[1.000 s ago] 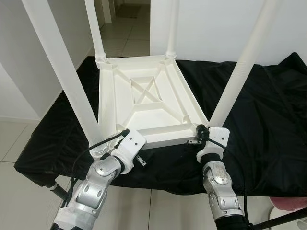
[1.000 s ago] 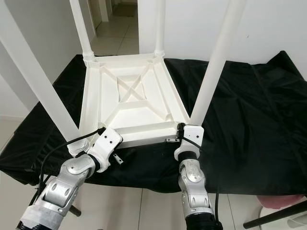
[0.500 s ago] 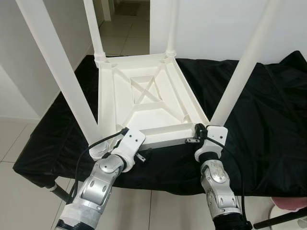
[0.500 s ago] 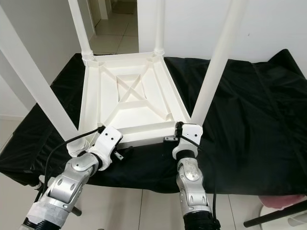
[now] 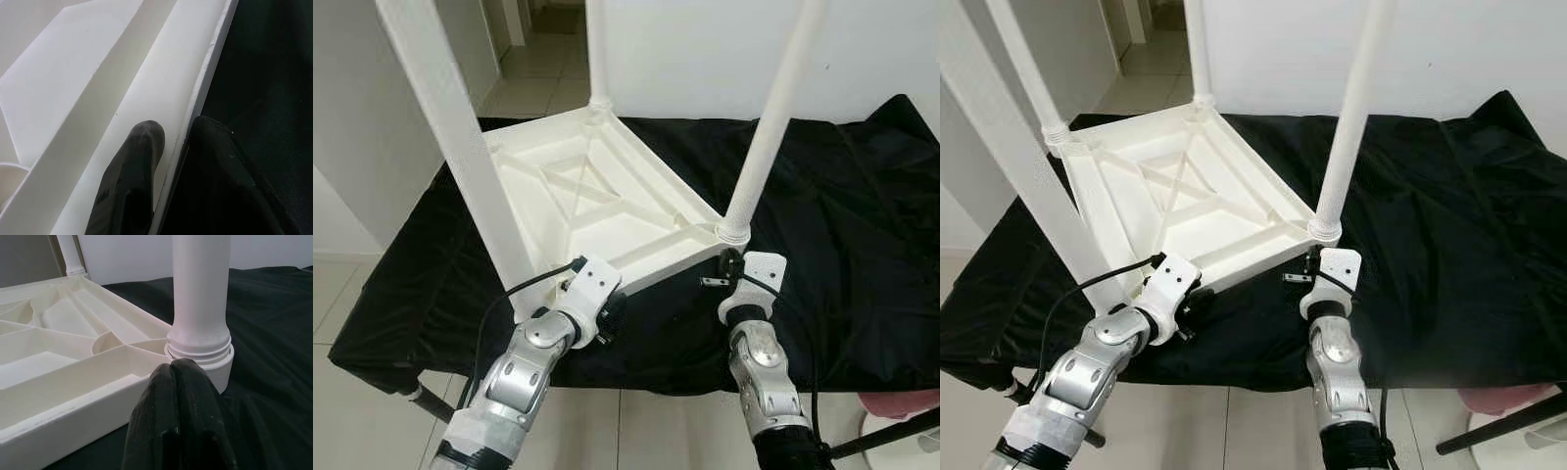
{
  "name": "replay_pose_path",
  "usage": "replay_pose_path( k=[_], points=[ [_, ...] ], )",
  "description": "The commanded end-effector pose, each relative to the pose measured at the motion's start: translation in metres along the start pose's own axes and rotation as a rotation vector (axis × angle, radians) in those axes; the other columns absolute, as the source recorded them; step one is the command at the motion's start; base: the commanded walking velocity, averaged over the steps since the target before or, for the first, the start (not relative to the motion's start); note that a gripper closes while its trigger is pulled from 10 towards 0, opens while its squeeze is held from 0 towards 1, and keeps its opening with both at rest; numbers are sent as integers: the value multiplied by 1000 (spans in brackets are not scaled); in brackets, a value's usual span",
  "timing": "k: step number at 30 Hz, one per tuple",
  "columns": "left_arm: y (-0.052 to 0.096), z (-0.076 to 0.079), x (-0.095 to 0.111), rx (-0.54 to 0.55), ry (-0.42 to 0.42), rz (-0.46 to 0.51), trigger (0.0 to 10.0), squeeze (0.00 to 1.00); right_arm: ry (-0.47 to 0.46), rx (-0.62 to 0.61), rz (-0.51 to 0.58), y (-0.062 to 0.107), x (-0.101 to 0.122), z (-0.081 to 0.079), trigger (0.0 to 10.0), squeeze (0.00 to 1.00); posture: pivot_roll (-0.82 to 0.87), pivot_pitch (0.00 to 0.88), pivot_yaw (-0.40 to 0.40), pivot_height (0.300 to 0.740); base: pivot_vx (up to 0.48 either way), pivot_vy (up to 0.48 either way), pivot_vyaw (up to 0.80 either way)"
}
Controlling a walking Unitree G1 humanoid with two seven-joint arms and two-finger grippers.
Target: Building children table
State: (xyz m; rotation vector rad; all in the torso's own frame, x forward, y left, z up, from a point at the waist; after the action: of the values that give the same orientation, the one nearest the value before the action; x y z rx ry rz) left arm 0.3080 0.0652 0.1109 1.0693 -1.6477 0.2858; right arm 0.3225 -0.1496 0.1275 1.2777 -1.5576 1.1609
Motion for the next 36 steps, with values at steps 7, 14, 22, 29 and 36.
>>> replay_pose_path(
  k=[7,14,22,29,36],
  points=[
    [0,2,-21,33,40,-95,10000,0,-7,4,-2,-1,-3,-3,10000,0,9,52,57,740,0,0,0],
    [10,22,11,-101,37,133,10000,1000,-5,22,-6,-2,-5,-6,10000,0,24,44,51,740,0,0,0],
    [26,27,37,-68,-55,317,10000,0,-3,30,-13,-3,-8,-8,10000,0,37,45,49,740,0,0,0],
    [45,22,45,-41,40,406,10000,0,-4,34,-16,-3,-10,-9,10000,0,46,47,50,740,0,0,0],
    [72,18,36,-42,89,409,10000,0,-10,46,-27,-6,-13,-13,10000,0,74,53,36,740,0,0,0]
  ],
)
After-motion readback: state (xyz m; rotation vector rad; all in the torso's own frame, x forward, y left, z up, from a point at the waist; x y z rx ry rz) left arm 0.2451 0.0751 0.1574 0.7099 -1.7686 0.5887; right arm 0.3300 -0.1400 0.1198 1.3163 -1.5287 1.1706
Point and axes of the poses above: a point about 5 cm out from each wrist's last joint towards the gripper, its own y axis pointing back from the gripper into the wrist, its own x axis along the axis of the wrist's last joint, z = x × y, the point moved 2 cm from there along -y, pointing out of the wrist towards the gripper, and after that the axes turned 12 degrees about -y, right-handed, at the moved point
